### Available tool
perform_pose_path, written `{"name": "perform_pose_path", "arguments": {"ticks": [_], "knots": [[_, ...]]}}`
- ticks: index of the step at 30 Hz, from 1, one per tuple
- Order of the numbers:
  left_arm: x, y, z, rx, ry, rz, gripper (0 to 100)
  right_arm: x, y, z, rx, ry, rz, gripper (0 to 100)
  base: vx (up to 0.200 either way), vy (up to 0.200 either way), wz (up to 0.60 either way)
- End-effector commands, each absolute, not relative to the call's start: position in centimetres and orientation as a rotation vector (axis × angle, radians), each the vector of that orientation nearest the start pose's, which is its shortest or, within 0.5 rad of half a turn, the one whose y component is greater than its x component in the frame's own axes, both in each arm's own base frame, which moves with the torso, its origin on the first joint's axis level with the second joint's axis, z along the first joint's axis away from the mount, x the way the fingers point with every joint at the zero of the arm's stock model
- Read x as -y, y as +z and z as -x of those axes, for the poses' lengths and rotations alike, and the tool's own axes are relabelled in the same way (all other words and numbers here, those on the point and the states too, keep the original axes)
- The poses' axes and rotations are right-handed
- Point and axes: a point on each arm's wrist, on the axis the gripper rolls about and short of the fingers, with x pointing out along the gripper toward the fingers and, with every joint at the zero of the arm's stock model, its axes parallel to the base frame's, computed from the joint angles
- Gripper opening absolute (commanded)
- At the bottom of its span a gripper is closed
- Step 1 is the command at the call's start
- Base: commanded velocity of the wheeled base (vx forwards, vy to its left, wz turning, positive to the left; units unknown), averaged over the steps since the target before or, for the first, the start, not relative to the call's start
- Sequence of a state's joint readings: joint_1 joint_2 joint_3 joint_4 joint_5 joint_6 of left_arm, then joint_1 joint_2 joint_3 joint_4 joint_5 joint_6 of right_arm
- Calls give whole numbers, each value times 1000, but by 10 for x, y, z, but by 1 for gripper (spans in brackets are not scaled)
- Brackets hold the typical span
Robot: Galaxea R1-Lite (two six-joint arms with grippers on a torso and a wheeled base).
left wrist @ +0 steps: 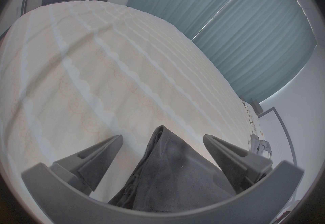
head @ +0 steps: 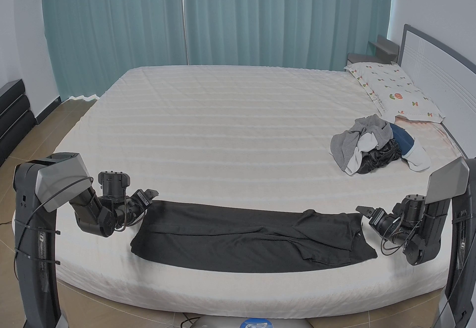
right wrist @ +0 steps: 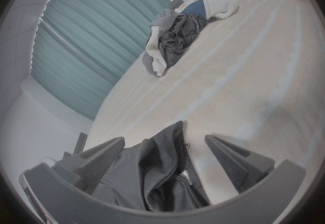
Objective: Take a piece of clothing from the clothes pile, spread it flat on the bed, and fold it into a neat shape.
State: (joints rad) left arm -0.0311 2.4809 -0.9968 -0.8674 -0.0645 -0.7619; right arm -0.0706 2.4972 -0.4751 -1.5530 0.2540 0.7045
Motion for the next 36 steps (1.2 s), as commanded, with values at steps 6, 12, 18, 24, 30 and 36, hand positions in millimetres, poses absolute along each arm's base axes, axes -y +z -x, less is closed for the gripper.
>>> {"name": "perform_pose_path", "arguments": {"ticks": [6, 12, 18, 24, 30, 36], "knots": [[12, -32, -392, -643, 108, 778, 100, -11, -42, -317, -522, 90, -774, 100, 0, 0, 0], [12, -34, -392, -646, 109, 778, 100, -19, -50, -313, -565, 98, -765, 100, 0, 0, 0], [12, -35, -392, -648, 111, 776, 100, -21, -54, -312, -596, 93, -761, 100, 0, 0, 0], [12, -35, -392, -649, 110, 776, 100, -20, -55, -311, -615, 82, -762, 100, 0, 0, 0], [12, -35, -392, -648, 111, 776, 100, -18, -56, -309, -624, 69, -757, 100, 0, 0, 0], [12, -35, -392, -649, 110, 776, 100, -21, -58, -307, -636, 82, -725, 100, 0, 0, 0]]}}
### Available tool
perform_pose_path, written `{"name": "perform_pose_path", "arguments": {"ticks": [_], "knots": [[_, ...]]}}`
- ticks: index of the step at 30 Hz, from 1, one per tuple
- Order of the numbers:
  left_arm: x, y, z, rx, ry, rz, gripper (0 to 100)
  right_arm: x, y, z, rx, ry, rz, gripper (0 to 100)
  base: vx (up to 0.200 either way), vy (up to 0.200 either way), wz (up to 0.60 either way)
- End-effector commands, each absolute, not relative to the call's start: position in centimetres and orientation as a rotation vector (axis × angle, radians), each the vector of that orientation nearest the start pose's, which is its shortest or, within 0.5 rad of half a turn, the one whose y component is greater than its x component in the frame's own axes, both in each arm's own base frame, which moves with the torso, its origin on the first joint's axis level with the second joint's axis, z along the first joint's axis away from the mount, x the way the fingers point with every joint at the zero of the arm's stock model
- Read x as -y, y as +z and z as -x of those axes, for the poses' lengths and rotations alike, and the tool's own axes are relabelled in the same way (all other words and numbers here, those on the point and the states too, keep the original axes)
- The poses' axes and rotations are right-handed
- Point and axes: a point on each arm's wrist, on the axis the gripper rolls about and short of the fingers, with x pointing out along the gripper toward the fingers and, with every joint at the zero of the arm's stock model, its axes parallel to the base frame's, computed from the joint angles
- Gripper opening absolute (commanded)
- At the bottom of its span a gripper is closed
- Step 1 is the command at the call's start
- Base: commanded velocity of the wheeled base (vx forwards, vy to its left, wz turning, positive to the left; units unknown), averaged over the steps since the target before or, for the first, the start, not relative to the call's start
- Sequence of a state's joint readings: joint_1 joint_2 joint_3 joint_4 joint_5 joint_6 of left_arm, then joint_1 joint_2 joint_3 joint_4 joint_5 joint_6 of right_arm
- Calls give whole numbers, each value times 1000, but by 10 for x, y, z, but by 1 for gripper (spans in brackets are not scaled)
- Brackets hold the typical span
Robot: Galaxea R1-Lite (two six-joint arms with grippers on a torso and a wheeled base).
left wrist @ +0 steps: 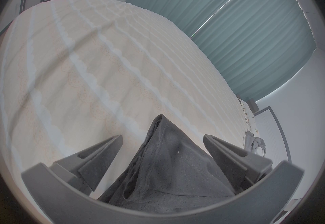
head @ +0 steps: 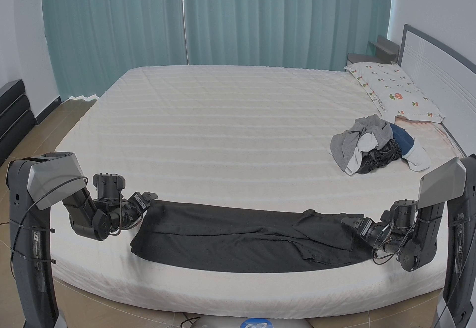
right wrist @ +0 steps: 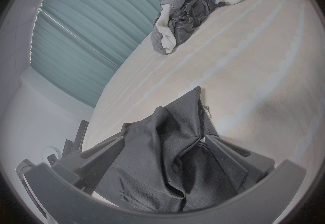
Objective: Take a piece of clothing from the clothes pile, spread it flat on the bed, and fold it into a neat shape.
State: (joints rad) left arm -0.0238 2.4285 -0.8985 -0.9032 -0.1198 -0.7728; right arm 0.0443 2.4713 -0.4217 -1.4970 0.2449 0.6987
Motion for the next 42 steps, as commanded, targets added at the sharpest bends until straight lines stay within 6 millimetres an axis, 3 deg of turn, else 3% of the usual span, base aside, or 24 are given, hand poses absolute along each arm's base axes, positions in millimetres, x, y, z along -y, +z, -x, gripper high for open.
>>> {"name": "perform_pose_path", "arguments": {"ticks": [1, 8, 9, 32, 41, 42], "knots": [[12, -35, -392, -648, 111, 776, 100, -21, -59, -305, -643, 83, -708, 100, 0, 0, 0], [12, -35, -392, -649, 110, 776, 100, -21, -65, -303, -663, 89, -662, 100, 0, 0, 0], [12, -35, -392, -649, 110, 776, 100, -22, -66, -302, -672, 94, -646, 0, 0, 0, 0], [12, -36, -392, -651, 112, 775, 100, -8, -60, -320, -544, 69, -647, 0, 0, 0, 0], [12, -35, -392, -649, 112, 772, 100, -7, -69, -320, -572, 73, -648, 0, 0, 0, 0], [12, -35, -391, -651, 112, 770, 100, -7, -69, -320, -572, 73, -648, 100, 0, 0, 0]]}}
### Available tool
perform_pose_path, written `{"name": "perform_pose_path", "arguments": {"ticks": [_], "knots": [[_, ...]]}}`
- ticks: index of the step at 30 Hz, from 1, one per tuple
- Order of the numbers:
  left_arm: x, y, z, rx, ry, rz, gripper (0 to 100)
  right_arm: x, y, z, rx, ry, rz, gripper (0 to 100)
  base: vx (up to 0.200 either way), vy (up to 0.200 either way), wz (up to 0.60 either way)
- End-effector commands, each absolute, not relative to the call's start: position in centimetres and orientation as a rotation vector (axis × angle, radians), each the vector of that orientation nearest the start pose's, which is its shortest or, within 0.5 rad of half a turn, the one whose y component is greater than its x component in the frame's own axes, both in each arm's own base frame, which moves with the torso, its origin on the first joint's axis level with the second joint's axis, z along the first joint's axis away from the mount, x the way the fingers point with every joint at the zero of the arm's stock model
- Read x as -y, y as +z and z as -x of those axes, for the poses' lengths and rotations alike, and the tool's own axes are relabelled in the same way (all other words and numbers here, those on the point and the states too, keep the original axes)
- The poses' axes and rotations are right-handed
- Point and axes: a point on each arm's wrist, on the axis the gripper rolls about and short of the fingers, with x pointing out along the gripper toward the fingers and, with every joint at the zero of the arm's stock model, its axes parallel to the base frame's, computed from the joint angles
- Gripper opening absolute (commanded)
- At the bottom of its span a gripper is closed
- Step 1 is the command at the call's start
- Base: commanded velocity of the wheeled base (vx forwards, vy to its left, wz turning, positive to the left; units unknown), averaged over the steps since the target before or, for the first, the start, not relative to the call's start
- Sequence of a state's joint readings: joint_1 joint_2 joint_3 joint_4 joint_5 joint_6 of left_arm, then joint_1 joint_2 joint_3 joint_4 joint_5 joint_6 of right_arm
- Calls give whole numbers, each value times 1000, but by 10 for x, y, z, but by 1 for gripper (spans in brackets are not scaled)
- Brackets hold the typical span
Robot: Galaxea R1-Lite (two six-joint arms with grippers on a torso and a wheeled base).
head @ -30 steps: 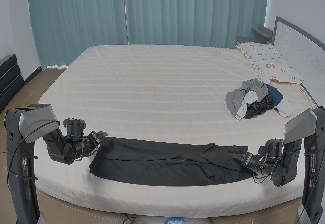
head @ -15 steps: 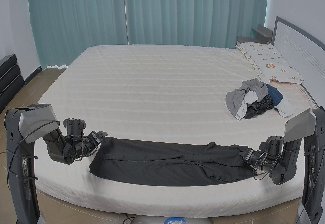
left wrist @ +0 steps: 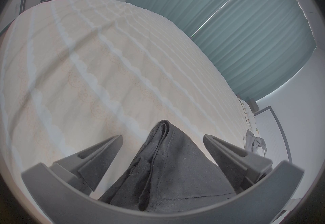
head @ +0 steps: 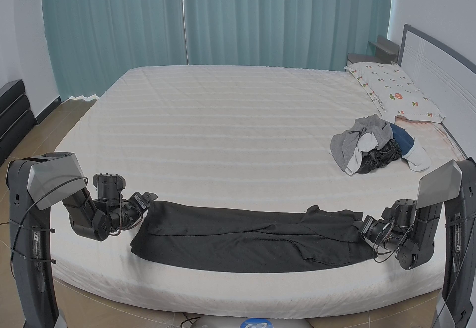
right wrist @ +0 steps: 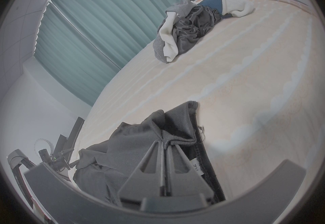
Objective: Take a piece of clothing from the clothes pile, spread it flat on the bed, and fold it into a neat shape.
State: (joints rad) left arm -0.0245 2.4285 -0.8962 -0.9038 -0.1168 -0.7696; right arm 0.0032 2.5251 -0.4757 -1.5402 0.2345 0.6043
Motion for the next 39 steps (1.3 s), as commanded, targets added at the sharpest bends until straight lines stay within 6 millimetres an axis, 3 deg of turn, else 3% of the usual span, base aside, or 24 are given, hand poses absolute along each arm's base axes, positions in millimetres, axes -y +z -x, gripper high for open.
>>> {"name": "perform_pose_path", "arguments": {"ticks": [1, 8, 11, 16, 25, 39], "knots": [[12, -36, -391, -654, 112, 771, 100, -7, -68, -320, -567, 74, -647, 100, 0, 0, 0], [12, -36, -385, -670, 91, 714, 100, 2, -57, -321, -520, 62, -661, 100, 0, 0, 0], [15, -44, -374, -723, 27, 566, 100, 18, -45, -323, -468, 26, -680, 100, 0, 0, 0], [24, -44, -373, -732, -18, 525, 100, 32, -47, -323, -458, 0, -693, 100, 0, 0, 0], [42, -46, -371, -751, -63, 496, 100, 33, -59, -324, -487, 6, -702, 100, 0, 0, 0], [41, -54, -366, -762, -54, 365, 100, 32, -59, -324, -490, 10, -702, 100, 0, 0, 0]]}}
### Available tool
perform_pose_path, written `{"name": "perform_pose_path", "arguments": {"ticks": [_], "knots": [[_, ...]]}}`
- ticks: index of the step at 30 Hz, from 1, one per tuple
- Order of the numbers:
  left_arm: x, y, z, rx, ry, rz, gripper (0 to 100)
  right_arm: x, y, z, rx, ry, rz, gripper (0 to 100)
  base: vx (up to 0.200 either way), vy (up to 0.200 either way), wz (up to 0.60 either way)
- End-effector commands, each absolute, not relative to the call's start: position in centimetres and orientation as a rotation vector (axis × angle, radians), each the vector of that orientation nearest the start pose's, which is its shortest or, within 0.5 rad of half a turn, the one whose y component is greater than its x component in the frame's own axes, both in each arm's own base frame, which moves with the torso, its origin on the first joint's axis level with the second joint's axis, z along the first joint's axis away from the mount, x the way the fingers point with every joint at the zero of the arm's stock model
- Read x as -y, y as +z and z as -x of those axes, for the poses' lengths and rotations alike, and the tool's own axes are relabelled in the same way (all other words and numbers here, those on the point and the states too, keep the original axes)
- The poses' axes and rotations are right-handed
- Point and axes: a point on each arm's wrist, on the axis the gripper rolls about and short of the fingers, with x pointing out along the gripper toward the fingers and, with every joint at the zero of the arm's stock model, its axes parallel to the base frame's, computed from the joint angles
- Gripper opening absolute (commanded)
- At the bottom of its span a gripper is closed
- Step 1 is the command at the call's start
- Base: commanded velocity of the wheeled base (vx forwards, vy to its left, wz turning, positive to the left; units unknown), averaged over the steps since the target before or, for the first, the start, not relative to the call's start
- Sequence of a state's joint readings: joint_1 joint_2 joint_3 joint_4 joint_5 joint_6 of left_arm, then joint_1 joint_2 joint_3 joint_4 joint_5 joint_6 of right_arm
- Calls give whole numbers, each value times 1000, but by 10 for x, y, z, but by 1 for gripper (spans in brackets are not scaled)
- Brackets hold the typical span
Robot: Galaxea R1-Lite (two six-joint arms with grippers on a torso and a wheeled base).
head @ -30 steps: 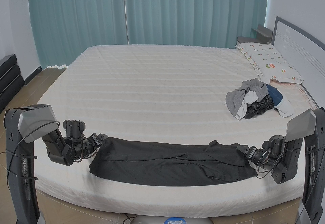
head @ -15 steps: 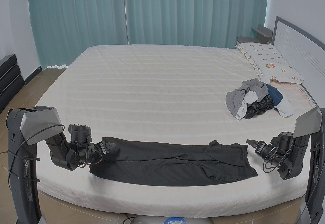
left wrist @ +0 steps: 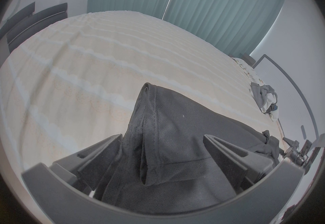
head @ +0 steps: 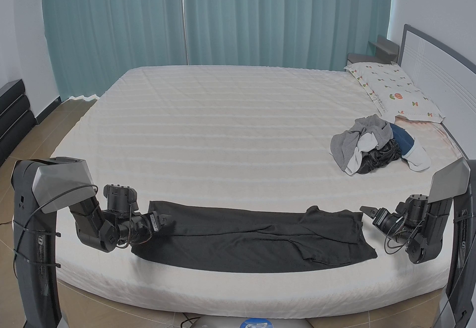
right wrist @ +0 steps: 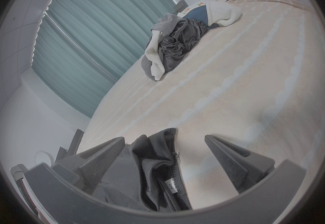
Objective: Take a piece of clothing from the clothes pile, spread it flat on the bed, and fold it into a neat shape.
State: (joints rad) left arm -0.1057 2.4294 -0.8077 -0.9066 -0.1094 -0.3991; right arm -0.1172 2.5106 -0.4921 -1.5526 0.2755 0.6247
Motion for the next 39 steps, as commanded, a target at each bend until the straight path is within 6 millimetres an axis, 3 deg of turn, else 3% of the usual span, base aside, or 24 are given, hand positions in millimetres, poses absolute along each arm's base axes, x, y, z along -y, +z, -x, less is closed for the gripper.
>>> {"name": "perform_pose_path", "arguments": {"ticks": [1, 12, 13, 27, 32, 39], "knots": [[42, -55, -366, -763, -56, 361, 100, 31, -59, -324, -490, 12, -702, 100, 0, 0, 0], [46, -65, -365, -773, -54, 334, 100, 30, -59, -324, -491, 14, -703, 100, 0, 0, 0], [46, -64, -365, -760, -56, 337, 0, 30, -59, -325, -490, 16, -702, 100, 0, 0, 0], [39, -58, -356, -695, -51, 353, 0, 30, -59, -324, -491, 9, -726, 100, 0, 0, 0], [27, -53, -357, -673, -20, 373, 0, 32, -58, -324, -486, 2, -737, 100, 0, 0, 0], [20, -53, -356, -672, 5, 394, 0, 46, -57, -328, -459, -32, -753, 100, 0, 0, 0]]}}
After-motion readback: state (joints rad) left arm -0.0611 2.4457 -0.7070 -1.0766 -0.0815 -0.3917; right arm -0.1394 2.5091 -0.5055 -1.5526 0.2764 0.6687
